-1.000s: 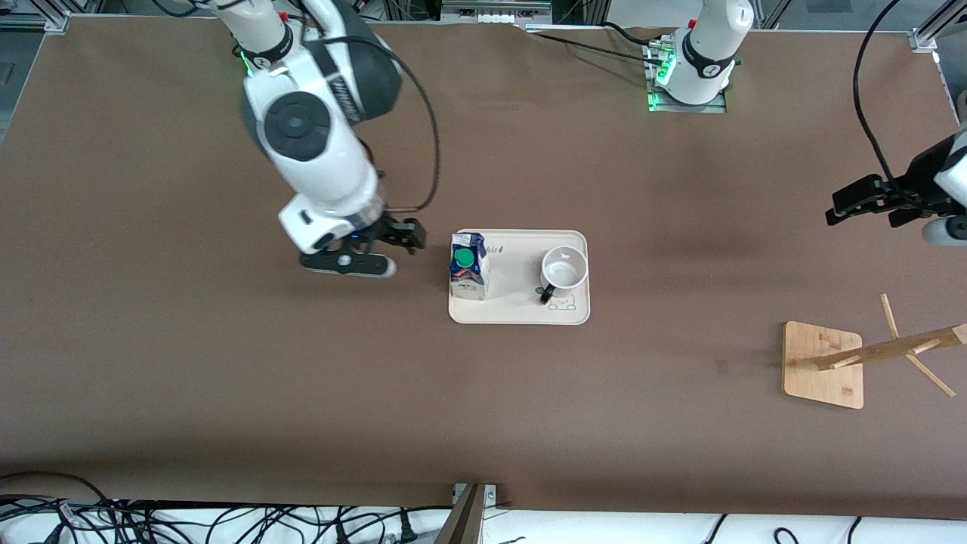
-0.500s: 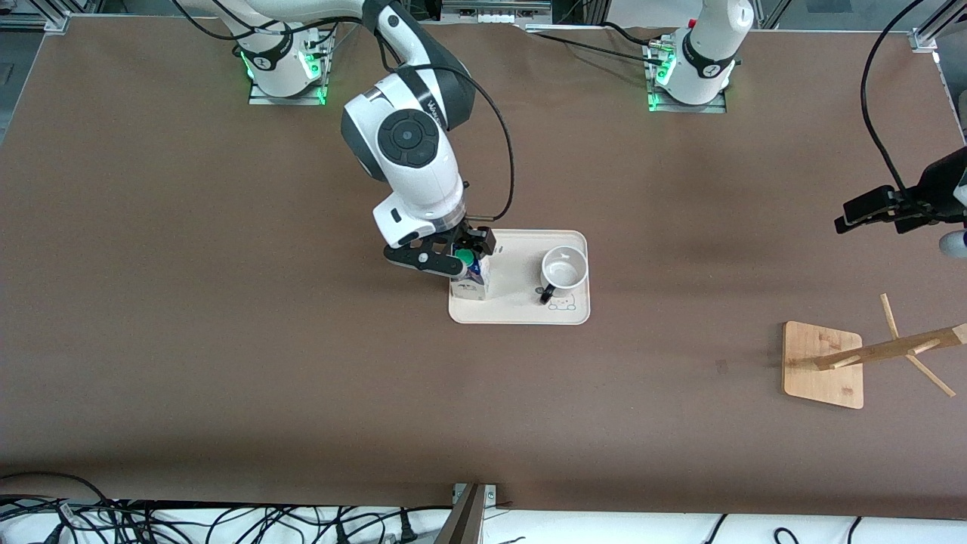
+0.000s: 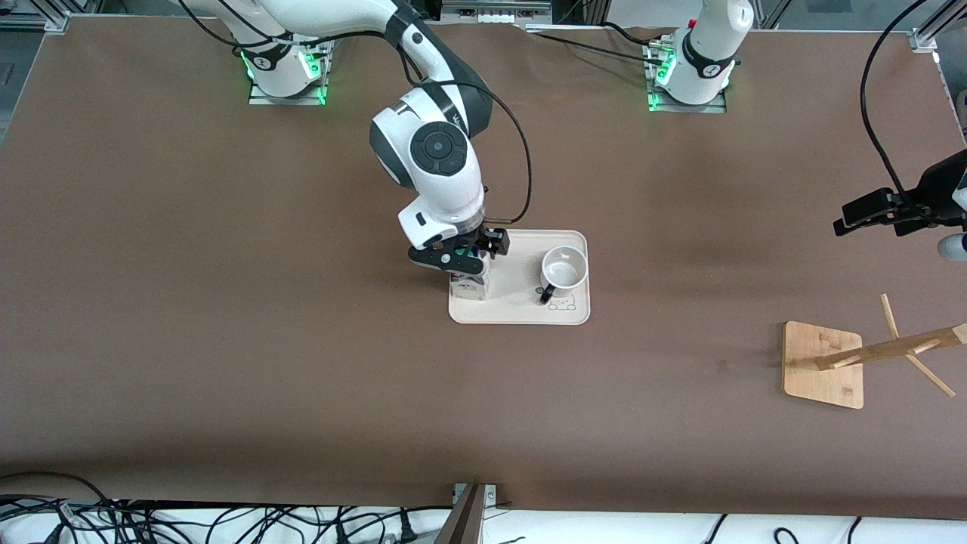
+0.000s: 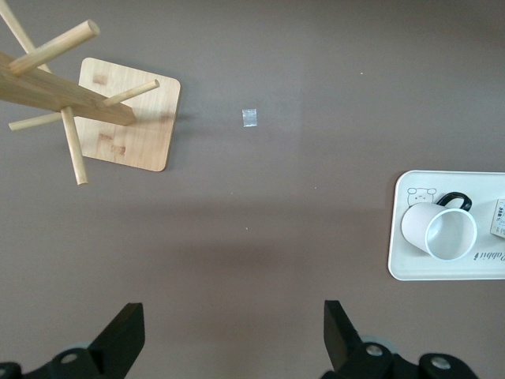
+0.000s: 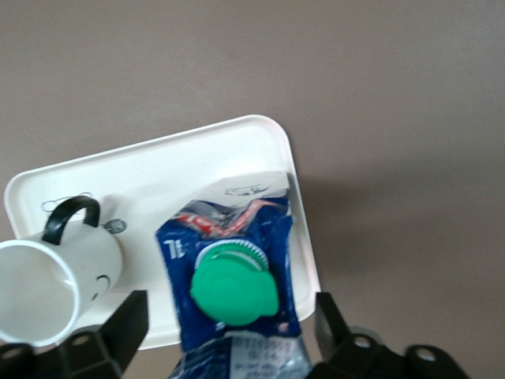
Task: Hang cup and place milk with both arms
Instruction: 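Grasp the blue milk carton with the right gripper, then carry the carton off the tray while the left gripper reaches the mug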
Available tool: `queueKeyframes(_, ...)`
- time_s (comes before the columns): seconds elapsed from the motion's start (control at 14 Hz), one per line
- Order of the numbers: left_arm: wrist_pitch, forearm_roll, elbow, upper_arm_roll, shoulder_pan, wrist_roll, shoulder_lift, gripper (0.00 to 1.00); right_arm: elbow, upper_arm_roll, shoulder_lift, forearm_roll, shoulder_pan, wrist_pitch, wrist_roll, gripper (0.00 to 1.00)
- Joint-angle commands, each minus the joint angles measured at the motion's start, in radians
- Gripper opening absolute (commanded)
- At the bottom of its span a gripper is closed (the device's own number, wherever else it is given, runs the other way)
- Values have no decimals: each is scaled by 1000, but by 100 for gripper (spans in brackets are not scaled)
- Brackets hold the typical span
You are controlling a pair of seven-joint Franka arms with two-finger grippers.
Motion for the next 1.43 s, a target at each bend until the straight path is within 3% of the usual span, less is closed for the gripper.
queueKeyframes(0.0,-19,-13,24,-3,-1,7,10,100,-22,-6,-10,-11,2,9,-26,56)
queueKeyframes(0.07,-18,-8,24,-6,-4,10,17,100,-22,-7,-12,-11,0,4,-37,44)
queueKeyframes(0.14,-21,-13,18,-9,-5,13,20,100,-21,-9,-16,-11,-3,1,-49,39)
queueKeyframes(0.43,-15,-18,7,-52,-8,36,60,100,-7,-17,-94,9,-68,-121,-152,39)
queueKeyframes(0.64,-13,-4,12,-86,-57,26,115,100,-8,-20,-176,52,-200,-253,-386,39)
queueKeyframes(0.86,-10,-8,20,-89,-137,24,158,100,-31,-62,-219,57,-315,-371,-645,39)
queueKeyframes(1.14,37,-36,23,-100,-227,22,220,100,-239,-170,-297,58,-377,-295,-951,40)
queueKeyframes(1.36,40,-114,36,-103,-289,24,289,100,-420,-211,-346,61,-379,-142,-1003,40)
